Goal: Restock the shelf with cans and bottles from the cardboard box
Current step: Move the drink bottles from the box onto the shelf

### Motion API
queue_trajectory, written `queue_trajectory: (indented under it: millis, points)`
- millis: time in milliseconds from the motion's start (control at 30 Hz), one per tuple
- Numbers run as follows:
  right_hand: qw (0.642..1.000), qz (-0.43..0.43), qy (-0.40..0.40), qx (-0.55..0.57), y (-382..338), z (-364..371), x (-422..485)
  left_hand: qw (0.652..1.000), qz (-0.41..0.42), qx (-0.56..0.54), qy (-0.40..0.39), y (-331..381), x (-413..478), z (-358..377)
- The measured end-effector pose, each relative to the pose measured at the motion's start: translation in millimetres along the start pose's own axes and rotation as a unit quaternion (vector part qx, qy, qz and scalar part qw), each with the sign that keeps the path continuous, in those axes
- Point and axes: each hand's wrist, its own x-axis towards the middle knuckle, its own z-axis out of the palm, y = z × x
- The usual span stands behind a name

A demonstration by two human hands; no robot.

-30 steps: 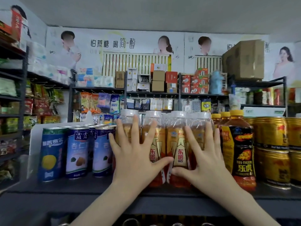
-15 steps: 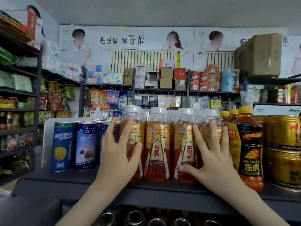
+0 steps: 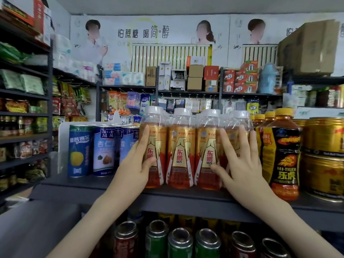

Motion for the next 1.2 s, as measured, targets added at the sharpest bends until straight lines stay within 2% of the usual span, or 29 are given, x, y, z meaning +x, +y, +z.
queue_trajectory:
  millis: [100, 233, 333, 433, 533, 600, 833, 1000, 1133, 1200]
  points:
    - [0.999, -0.028, 0.024, -0.019, 10.0, -11.9, -3.8, 0.995, 0.018, 0.090, 0.027, 11.9, -2.3, -1.4]
    - [0.993, -0.083, 0.054, -0.064, 29.8, -53.5, 16.9, 0.970, 0.144, 0.190, 0.043, 52.8, 15.4, -1.9]
    - [0.993, -0.087, 0.027, -0.078, 50.0, -97.3, 49.6, 0.941, 0.233, 0.242, 0.032, 87.9, 50.1, 5.3]
    - [0.987, -0.084, -0.087, -0.105, 77.0, -126.5, 72.2, 0.920, 0.291, 0.262, 0.009, 121.9, 79.8, 21.6]
    - [0.953, -0.059, -0.259, -0.148, 99.6, -140.1, 75.9, 0.906, 0.310, 0.288, -0.020, 144.0, 93.7, 42.8]
    - [0.938, -0.025, -0.329, -0.109, 108.8, -140.9, 71.5, 0.894, 0.320, 0.311, -0.031, 146.3, 101.0, 57.9]
    - [0.953, -0.061, -0.296, -0.017, 124.2, -128.0, 64.7, 0.878, 0.313, 0.351, -0.089, 144.6, 108.5, 79.6]
    - [0.943, -0.075, -0.324, -0.011, 125.6, -142.0, 67.7, 0.900, 0.305, 0.288, -0.120, 154.3, 119.6, 66.5]
    - [0.964, -0.076, -0.254, 0.011, 132.1, -164.0, 92.3, 0.891, 0.303, 0.300, -0.158, 153.0, 138.1, 61.7]
    - [0.965, -0.082, -0.248, -0.027, 139.7, -166.8, 114.6, 0.879, 0.303, 0.321, -0.181, 151.8, 145.0, 62.3]
